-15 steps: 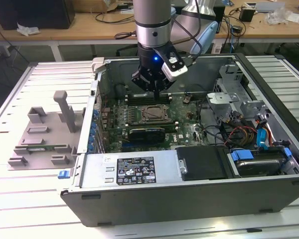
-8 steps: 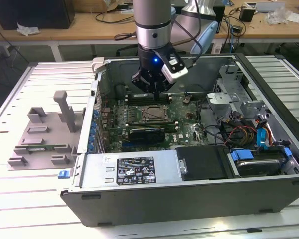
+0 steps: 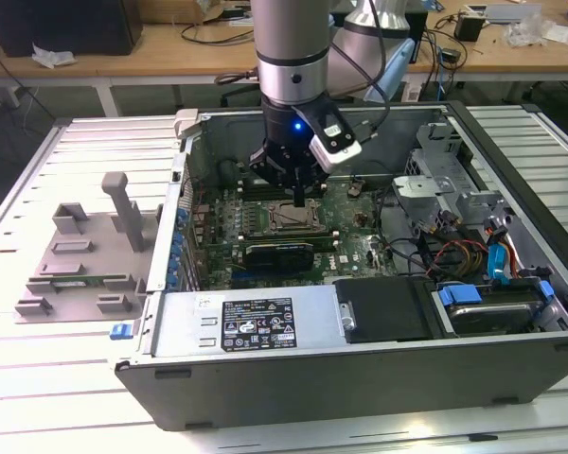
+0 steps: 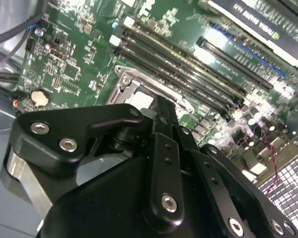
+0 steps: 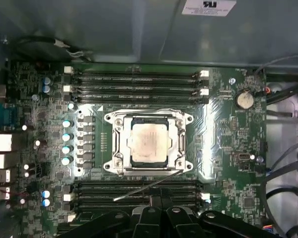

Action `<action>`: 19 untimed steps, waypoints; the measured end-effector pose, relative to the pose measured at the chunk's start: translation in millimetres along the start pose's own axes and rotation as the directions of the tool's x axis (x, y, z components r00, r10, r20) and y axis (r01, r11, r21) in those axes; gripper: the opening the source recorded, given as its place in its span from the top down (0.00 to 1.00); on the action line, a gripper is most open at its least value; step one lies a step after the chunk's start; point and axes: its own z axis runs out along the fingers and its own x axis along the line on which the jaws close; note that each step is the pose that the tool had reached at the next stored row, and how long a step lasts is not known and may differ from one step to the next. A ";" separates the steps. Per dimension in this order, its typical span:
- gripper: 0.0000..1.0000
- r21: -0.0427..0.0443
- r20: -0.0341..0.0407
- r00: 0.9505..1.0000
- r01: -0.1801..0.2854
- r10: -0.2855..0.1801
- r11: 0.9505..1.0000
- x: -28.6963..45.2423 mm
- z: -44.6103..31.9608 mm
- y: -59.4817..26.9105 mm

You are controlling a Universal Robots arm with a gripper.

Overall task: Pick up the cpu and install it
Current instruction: 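Install the second cpu locking lever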

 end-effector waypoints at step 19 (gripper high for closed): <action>0.89 0.002 -0.029 0.999 -0.040 0.040 0.999 1.7 13.3 -4.7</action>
